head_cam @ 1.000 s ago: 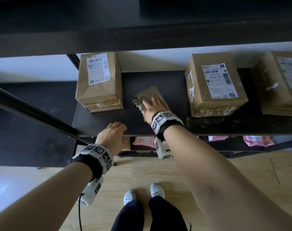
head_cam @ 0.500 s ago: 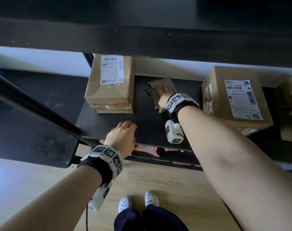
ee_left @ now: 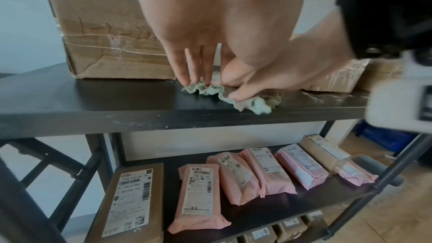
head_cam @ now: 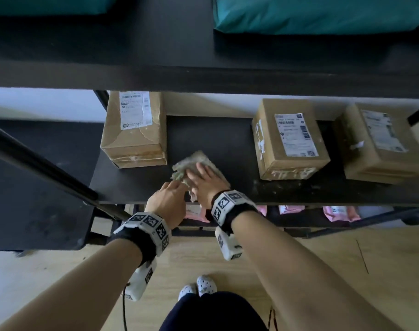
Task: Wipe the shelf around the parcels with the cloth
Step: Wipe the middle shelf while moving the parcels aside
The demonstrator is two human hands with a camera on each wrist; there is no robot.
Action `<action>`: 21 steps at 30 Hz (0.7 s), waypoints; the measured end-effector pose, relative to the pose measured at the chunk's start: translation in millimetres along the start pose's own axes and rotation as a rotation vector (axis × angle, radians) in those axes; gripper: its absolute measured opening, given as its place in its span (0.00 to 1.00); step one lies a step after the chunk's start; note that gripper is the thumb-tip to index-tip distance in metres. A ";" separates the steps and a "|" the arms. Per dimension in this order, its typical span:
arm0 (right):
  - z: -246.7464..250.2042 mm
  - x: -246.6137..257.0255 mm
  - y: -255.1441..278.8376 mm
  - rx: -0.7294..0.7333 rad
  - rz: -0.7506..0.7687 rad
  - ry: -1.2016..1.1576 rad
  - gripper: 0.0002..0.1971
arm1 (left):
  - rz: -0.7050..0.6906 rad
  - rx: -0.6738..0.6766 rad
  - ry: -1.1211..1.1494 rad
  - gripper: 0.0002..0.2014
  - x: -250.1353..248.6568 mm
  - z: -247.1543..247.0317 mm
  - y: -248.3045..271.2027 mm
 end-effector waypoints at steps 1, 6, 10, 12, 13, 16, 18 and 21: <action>4.1 -16.0 -4.7 -0.019 -0.048 -0.016 0.30 | -0.006 0.007 0.000 0.20 -0.2 -1.4 -0.1; -7.3 -68.2 20.8 -0.092 -0.248 -0.096 0.29 | -0.034 0.068 -0.027 0.19 2.9 -7.4 4.1; -26.5 -53.6 61.1 -0.107 -0.219 -0.068 0.34 | -0.065 0.093 -0.022 0.17 1.0 -12.2 9.1; -30.6 -32.5 69.1 -0.103 -0.167 -0.084 0.36 | -0.080 0.098 -0.031 0.17 -1.3 -15.1 7.8; -30.8 -23.9 67.9 -0.103 -0.139 -0.095 0.36 | -0.091 0.097 -0.033 0.17 -3.3 -17.1 5.9; -30.8 -16.2 56.4 -0.134 -0.084 -0.094 0.36 | -0.131 0.108 -0.034 0.17 -13.3 -25.0 0.7; -30.0 -26.0 53.5 -0.169 -0.095 -0.100 0.31 | -0.165 0.107 -0.026 0.17 -18.2 -29.5 -0.4; -32.1 -47.4 63.7 -0.207 -0.189 -0.162 0.27 | -0.209 0.093 -0.022 0.20 -20.8 -33.7 -0.7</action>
Point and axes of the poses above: each hand's wrist, its own y-axis away from the middle knuckle, its own z-axis out of the back of the hand, x = y × z, the point moved 3 cm from there along -y, towards the middle knuckle, and after that the axes turned 15 degrees about y, right-handed, at the moved point
